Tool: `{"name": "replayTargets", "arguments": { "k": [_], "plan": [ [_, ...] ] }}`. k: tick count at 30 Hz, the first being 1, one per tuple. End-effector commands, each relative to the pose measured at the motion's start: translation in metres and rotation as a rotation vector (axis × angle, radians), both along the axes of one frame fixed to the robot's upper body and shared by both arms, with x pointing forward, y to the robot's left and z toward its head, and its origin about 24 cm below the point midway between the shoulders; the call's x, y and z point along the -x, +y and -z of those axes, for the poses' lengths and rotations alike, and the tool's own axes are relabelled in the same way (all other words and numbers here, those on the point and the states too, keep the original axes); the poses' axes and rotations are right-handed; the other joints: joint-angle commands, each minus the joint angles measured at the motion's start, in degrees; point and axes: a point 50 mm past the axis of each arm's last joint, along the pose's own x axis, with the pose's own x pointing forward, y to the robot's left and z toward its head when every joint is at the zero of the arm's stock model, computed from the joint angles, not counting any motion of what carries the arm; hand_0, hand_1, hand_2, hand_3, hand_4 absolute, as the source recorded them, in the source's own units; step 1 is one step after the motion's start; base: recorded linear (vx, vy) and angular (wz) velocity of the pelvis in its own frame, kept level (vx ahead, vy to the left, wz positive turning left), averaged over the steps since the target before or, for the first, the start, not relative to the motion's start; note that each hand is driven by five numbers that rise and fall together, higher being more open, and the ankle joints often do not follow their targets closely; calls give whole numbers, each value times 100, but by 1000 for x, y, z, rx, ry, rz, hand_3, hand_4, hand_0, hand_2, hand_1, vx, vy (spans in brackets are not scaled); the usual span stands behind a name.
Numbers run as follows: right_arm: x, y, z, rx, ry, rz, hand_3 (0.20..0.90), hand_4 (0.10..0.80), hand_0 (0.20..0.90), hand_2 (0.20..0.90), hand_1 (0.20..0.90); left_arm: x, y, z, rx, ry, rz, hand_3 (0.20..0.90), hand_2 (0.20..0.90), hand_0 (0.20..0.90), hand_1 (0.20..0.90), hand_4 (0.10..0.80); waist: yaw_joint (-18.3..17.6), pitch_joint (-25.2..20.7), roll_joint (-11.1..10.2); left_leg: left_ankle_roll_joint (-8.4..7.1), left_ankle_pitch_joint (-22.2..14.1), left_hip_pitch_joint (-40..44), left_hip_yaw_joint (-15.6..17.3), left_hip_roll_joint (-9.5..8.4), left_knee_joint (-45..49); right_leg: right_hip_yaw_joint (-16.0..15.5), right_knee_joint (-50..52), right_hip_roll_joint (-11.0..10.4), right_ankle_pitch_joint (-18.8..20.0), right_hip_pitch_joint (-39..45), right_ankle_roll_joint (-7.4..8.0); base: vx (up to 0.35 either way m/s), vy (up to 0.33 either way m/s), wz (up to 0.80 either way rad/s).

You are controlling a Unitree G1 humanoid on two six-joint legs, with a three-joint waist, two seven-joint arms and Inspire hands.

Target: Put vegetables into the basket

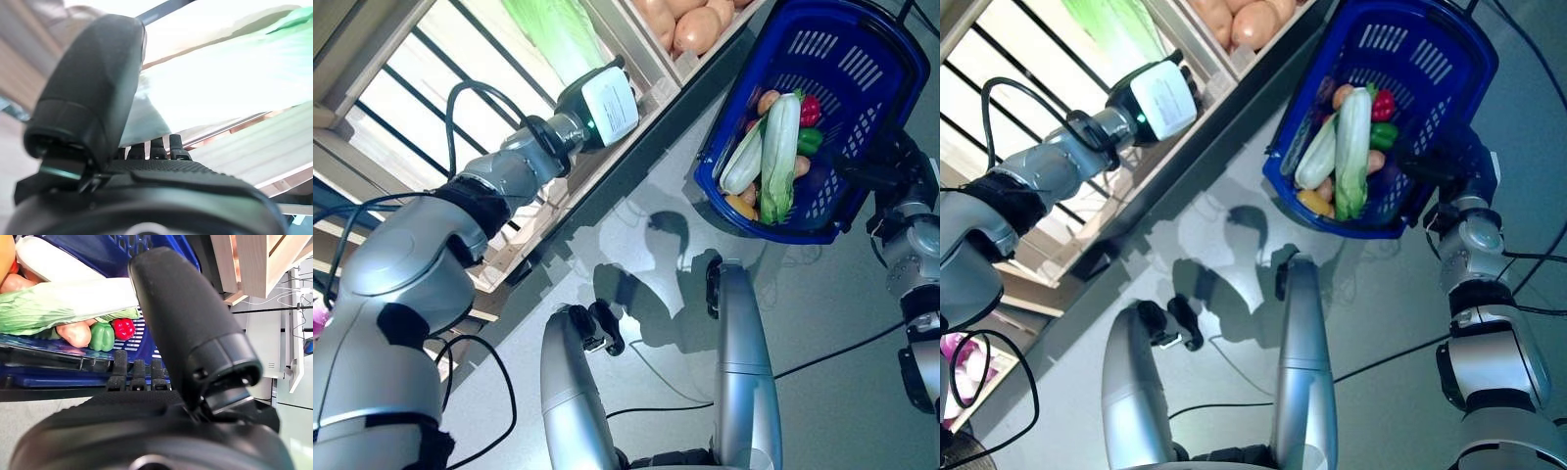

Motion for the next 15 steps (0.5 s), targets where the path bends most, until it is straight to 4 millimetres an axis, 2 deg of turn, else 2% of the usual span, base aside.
{"name": "replayTargets", "arguments": {
  "k": [1,6,7,8,11,15],
  "plan": [
    [16,-27,-39,28,-173,35,900,800,900,900,900,14,58,-88,125,-323,-268,900,900,900,900,800,-204,-23,78,-330,60,-166,-152,181,-258,135,-779,-402,627,504,245,-11,41,0],
    [19,-28,-48,30,-224,-13,900,800,900,900,900,18,81,-91,205,-335,-322,900,900,900,900,800,-212,-23,91,-355,120,214,-62,154,-510,102,-998,-408,651,863,220,-2,55,0],
    [19,-27,-50,33,-236,-23,900,800,900,900,900,18,85,-89,217,-328,-329,556,556,556,556,571,-210,-23,91,-357,129,291,-44,149,-557,93,-1048,-404,656,940,216,-1,66,-1],
    [18,-25,-54,38,-254,-35,900,800,900,900,900,18,91,-88,240,-319,-344,300,300,300,300,400,-200,-23,94,-366,136,395,-19,139,-619,81,-1112,-408,668,1032,207,-9,49,-2],
    [17,-19,-57,40,-277,-55,900,800,900,900,900,20,98,-84,257,-306,-358,300,300,300,300,400,-184,-24,103,-383,158,582,31,110,-759,62,-1224,-407,684,1199,201,-11,34,-2],
    [11,-1,-63,73,-299,-112,900,800,900,900,900,22,107,-78,271,-278,-341,300,300,300,300,400,-186,-31,70,-396,229,1051,105,77,-1069,32,-1414,-375,693,1624,193,-9,53,-5]
  ]
}}
